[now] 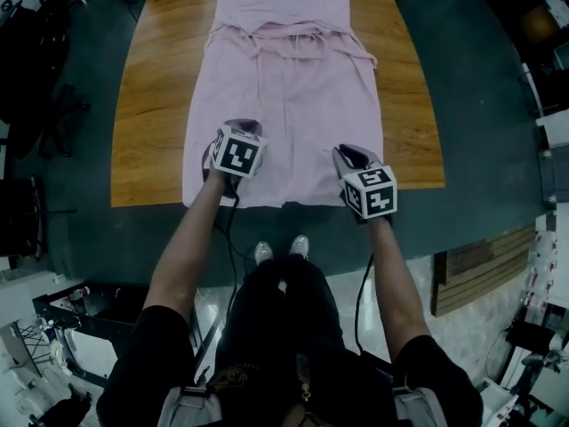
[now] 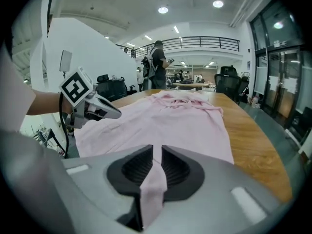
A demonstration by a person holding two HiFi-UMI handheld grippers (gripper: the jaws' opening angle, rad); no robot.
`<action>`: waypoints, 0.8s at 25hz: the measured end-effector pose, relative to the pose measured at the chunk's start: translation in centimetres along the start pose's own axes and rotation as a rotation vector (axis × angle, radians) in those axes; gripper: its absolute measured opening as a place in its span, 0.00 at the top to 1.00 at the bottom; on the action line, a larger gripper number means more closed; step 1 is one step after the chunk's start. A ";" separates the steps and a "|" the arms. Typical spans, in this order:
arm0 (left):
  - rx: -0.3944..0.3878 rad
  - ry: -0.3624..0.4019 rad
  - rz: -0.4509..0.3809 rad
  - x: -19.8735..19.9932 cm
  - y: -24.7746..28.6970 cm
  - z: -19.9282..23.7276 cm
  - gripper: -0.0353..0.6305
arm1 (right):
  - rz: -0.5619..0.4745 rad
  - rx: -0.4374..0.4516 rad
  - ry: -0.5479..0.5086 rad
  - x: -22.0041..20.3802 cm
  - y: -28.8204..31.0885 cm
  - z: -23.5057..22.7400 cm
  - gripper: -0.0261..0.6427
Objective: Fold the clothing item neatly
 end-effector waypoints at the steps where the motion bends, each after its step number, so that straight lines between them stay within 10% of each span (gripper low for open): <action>1: -0.010 -0.016 -0.008 -1.0 -0.9 0.1 0.93 | -0.004 -0.010 0.005 -0.3 -0.6 0.4 0.90; 11: 0.038 -0.174 -0.116 -12.2 -11.4 1.9 0.94 | -0.003 0.036 -0.061 -4.5 -5.5 5.1 0.96; 20: 0.207 -0.275 -0.030 -22.0 -14.7 5.2 0.82 | 0.008 0.099 -0.076 -9.8 -6.7 6.6 0.92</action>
Point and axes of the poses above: the fingertips, and each gripper's own axes: y forward along the fingers, z to its left, x out of its top, the point moved 3 cm from there along -y, backward along the fingers, and after that the axes turned 11 degrees about -y, right-handed, at the moved point
